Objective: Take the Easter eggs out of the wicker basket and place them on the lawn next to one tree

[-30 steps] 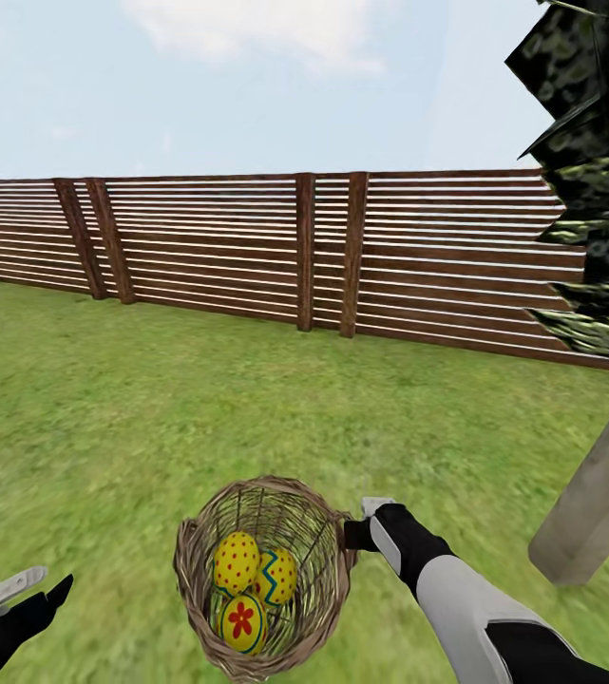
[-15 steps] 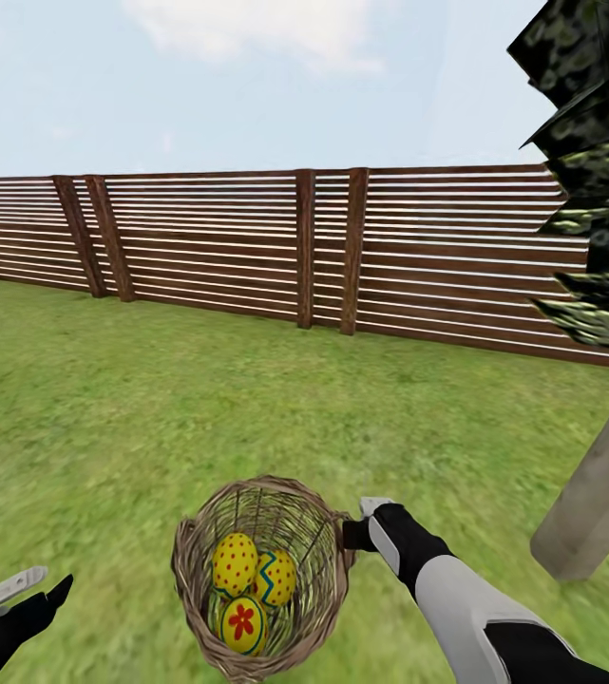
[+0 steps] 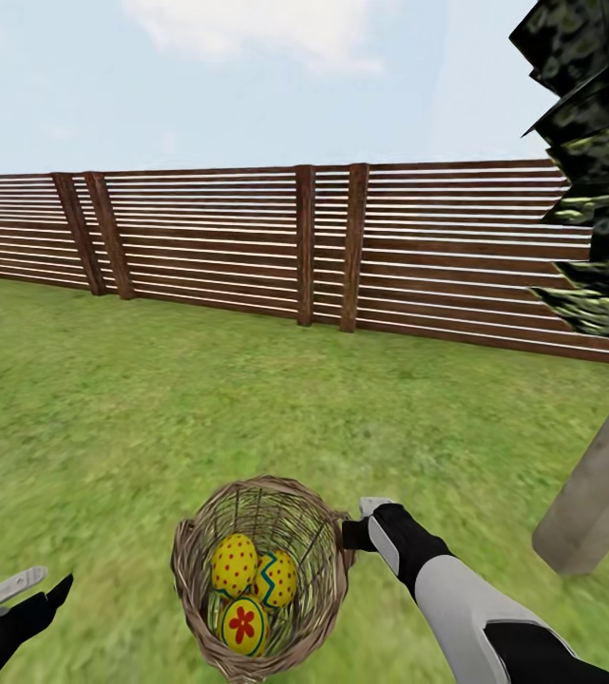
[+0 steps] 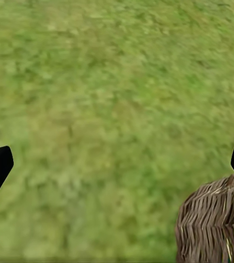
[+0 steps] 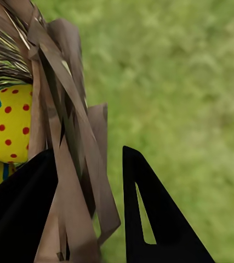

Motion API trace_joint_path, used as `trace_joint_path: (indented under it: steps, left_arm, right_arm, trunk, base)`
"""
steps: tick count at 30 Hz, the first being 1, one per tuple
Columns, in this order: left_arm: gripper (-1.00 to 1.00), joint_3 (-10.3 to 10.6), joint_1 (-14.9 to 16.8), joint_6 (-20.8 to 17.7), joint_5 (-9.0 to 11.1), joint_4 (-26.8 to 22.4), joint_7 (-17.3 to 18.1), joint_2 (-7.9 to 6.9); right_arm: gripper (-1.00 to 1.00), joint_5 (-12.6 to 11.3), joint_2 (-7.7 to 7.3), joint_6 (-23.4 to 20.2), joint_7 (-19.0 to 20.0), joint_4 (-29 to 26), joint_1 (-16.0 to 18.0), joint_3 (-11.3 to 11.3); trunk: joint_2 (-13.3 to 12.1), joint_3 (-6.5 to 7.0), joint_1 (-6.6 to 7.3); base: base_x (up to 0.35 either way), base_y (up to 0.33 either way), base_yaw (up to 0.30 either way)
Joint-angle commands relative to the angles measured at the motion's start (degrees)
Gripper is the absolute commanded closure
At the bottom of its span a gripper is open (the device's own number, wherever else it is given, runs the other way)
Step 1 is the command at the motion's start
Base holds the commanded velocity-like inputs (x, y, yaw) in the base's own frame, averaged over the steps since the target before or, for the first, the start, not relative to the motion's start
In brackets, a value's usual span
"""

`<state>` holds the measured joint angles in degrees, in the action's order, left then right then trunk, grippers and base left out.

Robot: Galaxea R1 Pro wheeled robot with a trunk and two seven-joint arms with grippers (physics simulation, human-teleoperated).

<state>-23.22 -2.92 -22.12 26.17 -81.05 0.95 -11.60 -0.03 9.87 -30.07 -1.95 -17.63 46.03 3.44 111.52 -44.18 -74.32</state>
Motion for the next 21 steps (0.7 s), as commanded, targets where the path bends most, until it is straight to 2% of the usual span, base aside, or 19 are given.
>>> trace_joint_path:
  steps: [1,21]
  left_arm:
    - [-1.0,-0.1,0.0,-0.3,0.4,-0.1,0.1,0.0]
    - [-1.0,-0.1,0.0,-0.3,0.4,-0.1,0.2,0.0]
  right_arm:
    - [1.0,-0.6,0.07,-0.2,-0.2,-0.1,0.0,0.5]
    - [1.0,-0.6,0.07,-0.2,-0.2,-0.1,0.0,0.5]
  trunk:
    - [0.4,-0.23,-0.22]
    - [8.5,-3.82,-4.61]
  base:
    - [0.0,0.0,0.0]
    - [0.0,0.0,0.0]
